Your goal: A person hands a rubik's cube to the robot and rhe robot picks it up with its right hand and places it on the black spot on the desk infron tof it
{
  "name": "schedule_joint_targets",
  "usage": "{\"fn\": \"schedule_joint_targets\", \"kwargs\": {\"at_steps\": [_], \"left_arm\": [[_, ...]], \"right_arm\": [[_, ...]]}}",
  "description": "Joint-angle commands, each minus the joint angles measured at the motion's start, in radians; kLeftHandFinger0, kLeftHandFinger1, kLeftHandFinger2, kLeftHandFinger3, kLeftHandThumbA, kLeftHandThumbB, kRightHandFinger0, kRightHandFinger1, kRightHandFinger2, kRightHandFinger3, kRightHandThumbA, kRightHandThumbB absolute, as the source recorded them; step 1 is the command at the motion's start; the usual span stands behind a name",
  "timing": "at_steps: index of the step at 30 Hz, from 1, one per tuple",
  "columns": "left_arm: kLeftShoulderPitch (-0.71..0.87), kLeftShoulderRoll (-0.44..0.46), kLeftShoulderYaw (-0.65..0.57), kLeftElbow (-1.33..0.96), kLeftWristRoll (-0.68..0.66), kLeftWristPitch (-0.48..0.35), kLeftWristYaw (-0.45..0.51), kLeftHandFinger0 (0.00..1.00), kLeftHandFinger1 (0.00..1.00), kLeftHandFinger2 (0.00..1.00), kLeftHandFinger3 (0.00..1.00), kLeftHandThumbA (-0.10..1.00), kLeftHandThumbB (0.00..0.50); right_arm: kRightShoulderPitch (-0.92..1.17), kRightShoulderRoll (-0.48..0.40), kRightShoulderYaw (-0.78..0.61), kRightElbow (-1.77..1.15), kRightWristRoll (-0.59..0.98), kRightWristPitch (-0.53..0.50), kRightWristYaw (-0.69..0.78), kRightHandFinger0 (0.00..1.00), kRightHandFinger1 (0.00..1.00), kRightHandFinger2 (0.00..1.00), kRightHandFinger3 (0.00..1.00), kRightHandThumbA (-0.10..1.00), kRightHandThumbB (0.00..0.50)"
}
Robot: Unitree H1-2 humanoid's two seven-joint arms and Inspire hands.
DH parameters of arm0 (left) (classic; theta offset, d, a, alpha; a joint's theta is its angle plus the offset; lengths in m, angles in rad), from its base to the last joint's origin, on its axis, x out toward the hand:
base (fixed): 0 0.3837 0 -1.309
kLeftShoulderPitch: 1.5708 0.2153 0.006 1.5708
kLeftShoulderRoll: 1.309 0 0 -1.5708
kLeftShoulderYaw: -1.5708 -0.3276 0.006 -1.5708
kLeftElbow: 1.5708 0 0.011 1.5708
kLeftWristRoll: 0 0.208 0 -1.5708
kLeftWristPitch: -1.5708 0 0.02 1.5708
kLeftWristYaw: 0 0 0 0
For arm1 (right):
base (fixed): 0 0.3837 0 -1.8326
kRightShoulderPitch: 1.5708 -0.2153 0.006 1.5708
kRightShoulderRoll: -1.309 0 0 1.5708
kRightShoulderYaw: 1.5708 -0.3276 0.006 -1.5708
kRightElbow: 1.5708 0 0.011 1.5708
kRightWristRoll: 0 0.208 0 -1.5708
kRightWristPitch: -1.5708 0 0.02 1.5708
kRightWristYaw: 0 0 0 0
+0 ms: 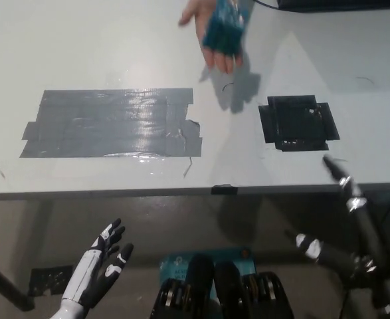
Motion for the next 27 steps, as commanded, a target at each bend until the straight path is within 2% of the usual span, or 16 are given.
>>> {"fn": "schedule_joint_targets", "kwargs": {"at_steps": [1,3,5,9,13,16,20,25,27], "left_arm": [[-0.001,0.008,-0.001,-0.038,-0.002,-0.038,-0.019,0.97,1.0,1.0,1.0,0.81,0.148],[0.005,0.009,-0.003,-0.042,0.004,-0.037,-0.017,0.97,1.0,1.0,1.0,0.81,0.151],[0.001,0.01,-0.002,-0.042,0.001,-0.036,-0.02,0.98,1.0,1.0,1.0,0.81,0.15],[-0.015,0.01,-0.002,-0.037,0.003,-0.03,-0.019,0.98,1.0,1.0,1.0,0.82,0.158],[-0.017,0.011,-0.003,-0.041,0.007,-0.029,-0.021,0.97,1.0,1.0,1.0,0.82,0.158],[-0.021,0.01,-0.001,-0.045,0.007,-0.013,-0.025,0.98,1.0,1.0,1.0,0.82,0.17],[-0.017,0.008,-0.001,-0.047,0.005,-0.014,-0.029,0.99,1.0,1.0,1.0,0.82,0.179],[-0.023,0.007,-0.002,-0.051,0.01,-0.012,-0.029,0.99,1.0,1.0,1.0,0.83,0.171],[-0.027,0.007,-0.002,-0.05,0.007,-0.008,-0.033,0.99,1.0,1.0,1.0,0.83,0.178]], "right_arm": [[-0.255,-0.092,-0.073,-0.186,0.048,0.226,0.085,1.0,1.0,1.0,1.0,0.95,0.343],[-0.33,-0.116,-0.08,-0.156,0.044,0.273,0.099,1.0,1.0,1.0,1.0,0.98,0.341],[-0.395,-0.141,-0.08,-0.103,0.043,0.277,0.111,1.0,1.0,1.0,1.0,1.0,0.336],[-0.575,-0.195,-0.042,0.054,0.049,0.356,0.185,1.0,1.0,1.0,1.0,1.0,0.356],[-0.687,-0.213,0.012,0.193,0.032,0.42,0.239,1.0,1.0,1.0,1.0,0.99,0.406],[-0.789,-0.227,0.071,0.354,0.006,0.421,0.276,1.0,1.0,1.0,1.0,0.97,0.427],[-0.889,-0.236,0.14,0.515,-0.004,0.386,0.321,1.0,1.0,1.0,1.0,0.95,0.414],[-1.027,-0.221,0.244,0.779,-0.029,0.326,0.384,1.0,1.0,1.0,1.0,0.92,0.485],[-1.057,-0.221,0.285,0.837,-0.046,0.304,0.411,1.0,1.0,1.0,1.0,0.93,0.499]]}}
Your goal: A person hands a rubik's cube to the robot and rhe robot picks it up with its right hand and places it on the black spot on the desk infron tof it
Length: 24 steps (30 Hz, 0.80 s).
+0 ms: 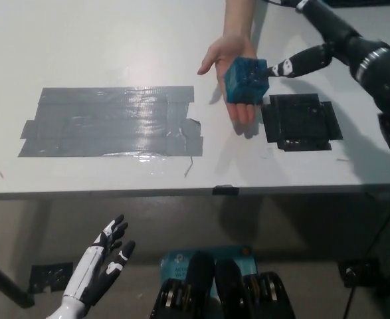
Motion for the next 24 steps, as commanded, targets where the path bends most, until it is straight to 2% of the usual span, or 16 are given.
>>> {"fn": "schedule_joint_targets", "kwargs": {"at_steps": [1,6,8,17,21,22,23,24], "left_arm": [[-0.017,0.008,-0.002,-0.029,0.005,-0.005,-0.018,1.0,1.0,1.0,1.0,0.84,0.185],[-0.023,0.009,-0.003,-0.033,0.008,0.0,-0.019,1.0,1.0,1.0,1.0,0.85,0.192],[-0.026,0.012,-0.006,-0.038,0.015,0.002,-0.021,0.99,1.0,1.0,1.0,0.85,0.195],[-0.031,0.011,-0.007,-0.036,0.028,0.007,-0.024,0.99,1.0,1.0,1.0,0.83,0.19],[-0.035,0.012,-0.007,-0.039,0.03,0.017,-0.028,1.0,1.0,1.0,1.0,0.83,0.178],[-0.038,0.011,-0.008,-0.037,0.03,0.015,-0.026,1.0,1.0,1.0,1.0,0.83,0.177],[-0.04,0.009,-0.006,-0.034,0.027,0.013,-0.026,1.0,1.0,1.0,1.0,0.82,0.179],[-0.042,0.01,-0.007,-0.034,0.034,0.012,-0.023,1.0,1.0,1.0,1.0,0.83,0.181]], "right_arm": [[-0.115,-0.009,0.062,0.096,-0.039,-0.051,0.105,1.0,1.0,1.0,1.0,0.92,0.494],[-0.147,-0.005,0.123,0.15,-0.056,-0.058,0.151,1.0,1.0,1.0,1.0,0.91,0.5],[-0.16,0.004,0.133,0.175,-0.052,-0.048,0.168,1.0,1.0,1.0,1.0,0.87,0.5],[-0.177,0.006,0.152,0.183,-0.086,-0.015,0.191,1.0,1.0,1.0,1.0,0.86,0.5],[-0.18,0.016,0.145,0.204,-0.095,-0.02,0.183,1.0,1.0,1.0,1.0,0.79,0.499],[-0.177,0.019,0.133,0.205,-0.086,-0.014,0.176,1.0,1.0,1.0,1.0,0.71,0.467],[-0.168,0.025,0.109,0.205,-0.081,-0.016,0.142,1.0,1.0,1.0,1.0,0.46,0.389],[-0.162,0.029,0.105,0.211,-0.101,-0.037,0.098,1.0,1.0,1.0,1.0,0.34,0.371]]}}
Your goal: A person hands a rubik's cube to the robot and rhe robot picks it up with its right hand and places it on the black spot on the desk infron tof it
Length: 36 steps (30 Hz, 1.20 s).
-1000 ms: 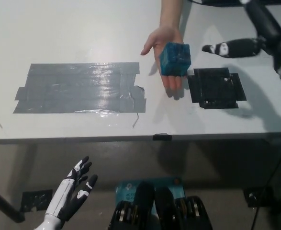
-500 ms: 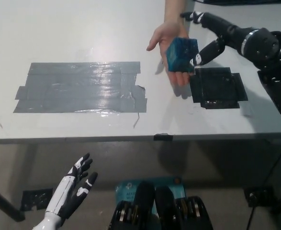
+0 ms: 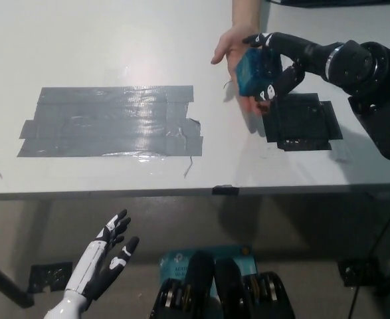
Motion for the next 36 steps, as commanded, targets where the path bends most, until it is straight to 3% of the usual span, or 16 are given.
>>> {"fn": "schedule_joint_targets", "kwargs": {"at_steps": [1,2,3,4,5,6,7,8,10,19,22,24,26,28,32,36], "left_arm": [[-0.019,0.01,-0.005,-0.031,0.017,-0.001,-0.013,1.0,1.0,1.0,1.0,0.83,0.179],[-0.021,0.01,-0.005,-0.032,0.015,0.0,-0.014,0.99,1.0,1.0,1.0,0.82,0.173],[-0.026,0.011,-0.004,-0.035,0.016,0.008,-0.015,0.99,1.0,1.0,1.0,0.82,0.172],[-0.027,0.011,-0.004,-0.036,0.016,0.009,-0.015,0.99,1.0,1.0,1.0,0.82,0.172],[-0.029,0.011,-0.004,-0.035,0.016,0.009,-0.016,0.99,1.0,1.0,1.0,0.82,0.173],[-0.031,0.009,-0.002,-0.03,0.006,0.002,-0.016,0.98,1.0,1.0,1.0,0.78,0.155],[-0.031,0.007,0.0,-0.026,-0.001,-0.002,-0.017,0.98,1.0,1.0,1.0,0.77,0.155],[-0.032,0.006,-0.001,-0.024,-0.001,-0.003,-0.017,0.98,1.0,1.0,1.0,0.77,0.153],[-0.032,0.009,-0.003,-0.025,0.008,-0.001,-0.017,0.98,1.0,1.0,1.0,0.78,0.159],[-0.032,0.009,-0.003,-0.022,0.007,0.003,-0.016,0.97,1.0,1.0,1.0,0.78,0.141],[-0.031,0.01,-0.001,-0.023,-0.002,0.005,-0.021,0.97,1.0,1.0,1.0,0.76,0.131],[-0.033,0.01,-0.002,-0.022,-0.002,0.002,-0.022,0.97,1.0,1.0,1.0,0.76,0.127],[-0.032,0.011,-0.001,-0.021,0.0,-0.005,-0.021,0.97,1.0,1.0,1.0,0.75,0.12],[-0.032,0.013,-0.001,-0.021,-0.002,-0.005,-0.025,0.97,1.0,1.0,1.0,0.74,0.11],[-0.034,0.015,-0.001,-0.018,0.0,-0.007,-0.027,0.97,1.0,1.0,1.0,0.75,0.107],[-0.033,0.013,0.003,-0.018,-0.003,-0.007,-0.026,0.97,1.0,1.0,1.0,0.75,0.106]], "right_arm": [[-0.054,0.013,-0.048,0.006,-0.04,-0.061,-0.114,0.96,0.92,0.9,1.0,0.22,0.342],[-0.049,0.018,-0.06,0.013,-0.042,-0.083,-0.147,0.53,0.59,0.66,0.78,0.08,0.339],[-0.046,0.023,-0.074,0.029,-0.044,-0.119,-0.186,0.32,0.47,0.58,0.63,-0.08,0.303],[-0.043,0.024,-0.081,0.03,-0.045,-0.129,-0.195,0.21,0.46,0.61,0.58,-0.1,0.257],[-0.04,0.026,-0.091,0.032,-0.045,-0.14,-0.207,0.18,0.47,0.68,0.59,-0.1,0.247],[-0.034,0.023,-0.093,0.027,-0.054,-0.156,-0.222,0.14,0.57,0.92,0.7,-0.1,0.165],[-0.03,0.022,-0.096,0.022,-0.063,-0.164,-0.229,0.2,0.73,1.0,0.92,-0.1,0.147],[-0.03,0.021,-0.097,0.028,-0.069,-0.175,-0.237,0.23,0.83,1.0,1.0,-0.1,0.122],[-0.032,0.019,-0.097,0.041,-0.076,-0.184,-0.241,0.28,0.91,1.0,1.0,-0.1,0.109],[-0.025,-0.018,-0.133,0.044,-0.077,-0.252,-0.268,0.34,0.9,1.0,1.0,-0.1,0.146],[-0.018,-0.028,-0.171,0.042,-0.064,-0.271,-0.29,0.35,0.87,1.0,1.0,-0.1,0.134],[-0.016,-0.041,-0.189,0.039,-0.07,-0.262,-0.303,0.42,0.92,1.0,1.0,-0.1,0.129],[-0.015,-0.059,-0.207,0.054,-0.072,-0.271,-0.315,0.41,0.87,1.0,1.0,-0.1,0.135],[-0.009,-0.073,-0.23,0.058,-0.06,-0.267,-0.311,0.32,0.77,1.0,1.0,-0.1,0.146],[0.002,-0.089,-0.255,0.088,-0.055,-0.294,-0.321,0.32,0.78,1.0,1.0,-0.1,0.163],[0.037,-0.088,-0.271,0.117,-0.057,-0.324,-0.349,0.3,0.79,1.0,1.0,-0.1,0.134]]}}
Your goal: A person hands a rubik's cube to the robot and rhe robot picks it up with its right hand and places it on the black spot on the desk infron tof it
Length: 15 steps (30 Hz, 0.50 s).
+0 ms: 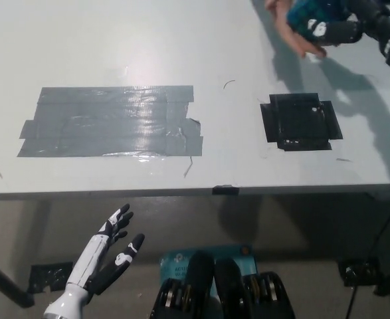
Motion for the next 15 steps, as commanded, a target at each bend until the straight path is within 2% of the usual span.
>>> {"fn": "schedule_joint_targets", "kwargs": {"at_steps": [1,4,5,7,8,10,11,12,15], "left_arm": [[-0.01,0.011,0.003,-0.02,-0.004,-0.01,-0.014,0.97,1.0,1.0,1.0,0.74,0.101],[-0.012,0.01,0.003,-0.02,-0.002,-0.008,-0.014,0.97,1.0,1.0,1.0,0.73,0.096],[-0.011,0.01,0.004,-0.019,-0.005,-0.012,-0.015,0.97,1.0,1.0,1.0,0.73,0.088],[-0.01,0.008,0.005,-0.021,-0.012,-0.013,-0.018,0.98,1.0,1.0,1.0,0.71,0.087],[-0.01,0.007,0.005,-0.022,-0.008,-0.011,-0.017,0.98,1.0,1.0,1.0,0.71,0.088],[-0.012,0.008,0.004,-0.022,-0.006,-0.011,-0.018,0.98,1.0,1.0,1.0,0.72,0.089],[-0.013,0.007,0.005,-0.021,-0.01,-0.011,-0.019,0.98,1.0,1.0,1.0,0.72,0.089],[-0.013,0.007,0.005,-0.021,-0.006,-0.011,-0.018,0.98,1.0,1.0,1.0,0.71,0.087],[-0.021,0.002,0.003,-0.017,-0.008,-0.019,-0.017,0.97,1.0,1.0,1.0,0.69,0.077]], "right_arm": [[0.0,-0.016,-0.032,-0.008,0.002,-0.027,-0.067,0.29,0.79,1.0,1.0,-0.1,0.129],[0.033,-0.012,-0.02,-0.025,-0.023,-0.005,-0.073,0.32,0.85,1.0,1.0,-0.1,0.142],[0.043,-0.006,-0.017,-0.018,-0.027,-0.008,-0.082,0.44,0.91,1.0,1.0,-0.1,0.136],[0.056,0.01,-0.022,0.001,-0.012,-0.011,-0.076,0.38,0.88,1.0,1.0,-0.1,0.128],[0.068,0.019,-0.022,0.009,-0.009,-0.023,-0.08,0.42,0.9,1.0,1.0,-0.1,0.137],[0.078,0.029,-0.019,0.021,-0.011,-0.036,-0.088,0.41,0.87,1.0,1.0,-0.1,0.151],[0.085,0.042,-0.011,0.039,-0.018,-0.045,-0.097,0.32,0.77,1.0,0.99,-0.1,0.154],[0.09,0.057,-0.008,0.067,-0.014,-0.061,-0.104,0.29,0.75,1.0,0.98,-0.1,0.153],[0.103,0.083,-0.006,0.098,-0.009,-0.074,-0.111,0.35,0.83,1.0,0.99,-0.1,0.154]]}}
